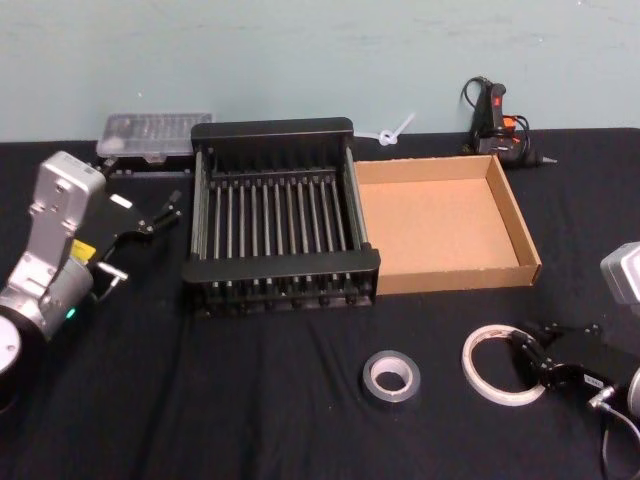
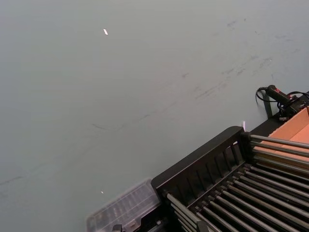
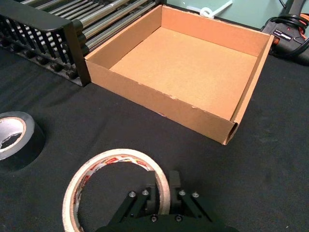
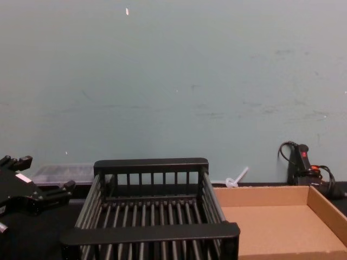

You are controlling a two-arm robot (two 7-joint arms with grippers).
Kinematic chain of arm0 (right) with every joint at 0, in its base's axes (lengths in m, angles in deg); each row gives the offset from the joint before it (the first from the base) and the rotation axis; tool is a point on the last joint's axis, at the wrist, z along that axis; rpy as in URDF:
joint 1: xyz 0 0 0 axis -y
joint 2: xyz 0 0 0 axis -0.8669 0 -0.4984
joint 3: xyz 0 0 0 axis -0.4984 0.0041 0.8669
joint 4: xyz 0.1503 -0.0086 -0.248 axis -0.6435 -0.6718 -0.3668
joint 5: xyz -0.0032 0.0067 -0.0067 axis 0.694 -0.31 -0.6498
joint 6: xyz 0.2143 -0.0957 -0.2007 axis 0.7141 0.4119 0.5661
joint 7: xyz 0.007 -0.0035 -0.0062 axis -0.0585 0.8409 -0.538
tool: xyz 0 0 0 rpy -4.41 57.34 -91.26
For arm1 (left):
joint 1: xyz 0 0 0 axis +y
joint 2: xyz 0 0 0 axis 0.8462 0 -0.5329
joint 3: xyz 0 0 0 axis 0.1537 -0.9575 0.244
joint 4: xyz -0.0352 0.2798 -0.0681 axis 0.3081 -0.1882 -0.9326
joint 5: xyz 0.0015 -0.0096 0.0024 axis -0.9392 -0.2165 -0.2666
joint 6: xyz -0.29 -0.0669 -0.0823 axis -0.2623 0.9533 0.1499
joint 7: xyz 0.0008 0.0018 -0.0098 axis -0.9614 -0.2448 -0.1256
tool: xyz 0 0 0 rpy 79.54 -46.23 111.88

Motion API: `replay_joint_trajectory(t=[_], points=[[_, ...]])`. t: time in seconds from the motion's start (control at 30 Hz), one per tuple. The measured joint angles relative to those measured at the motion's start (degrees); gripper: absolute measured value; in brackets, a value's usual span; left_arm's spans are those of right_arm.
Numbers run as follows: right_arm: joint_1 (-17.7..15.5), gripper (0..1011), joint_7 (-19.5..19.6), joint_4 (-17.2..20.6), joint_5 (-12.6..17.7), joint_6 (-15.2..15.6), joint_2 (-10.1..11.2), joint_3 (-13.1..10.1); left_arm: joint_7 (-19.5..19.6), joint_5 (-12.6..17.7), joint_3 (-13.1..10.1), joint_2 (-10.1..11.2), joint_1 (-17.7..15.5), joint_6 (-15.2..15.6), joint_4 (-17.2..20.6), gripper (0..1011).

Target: Pick up the white tape and place it into the black box , Pick up the silver tape and place it into the brown box.

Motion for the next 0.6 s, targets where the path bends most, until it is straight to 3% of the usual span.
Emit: replay_joint_trajectory(t=[0.17,0.6], points=[[0.0,95,0.0,0.0,0.0,0.0,0.0,0.0,0.0,0.0,0.0,0.0,0.0,0.0,0.0,1001],[0.0,95,0.0,0.0,0.0,0.0,0.0,0.0,0.0,0.0,0.0,0.0,0.0,0.0,0.0,1001]])
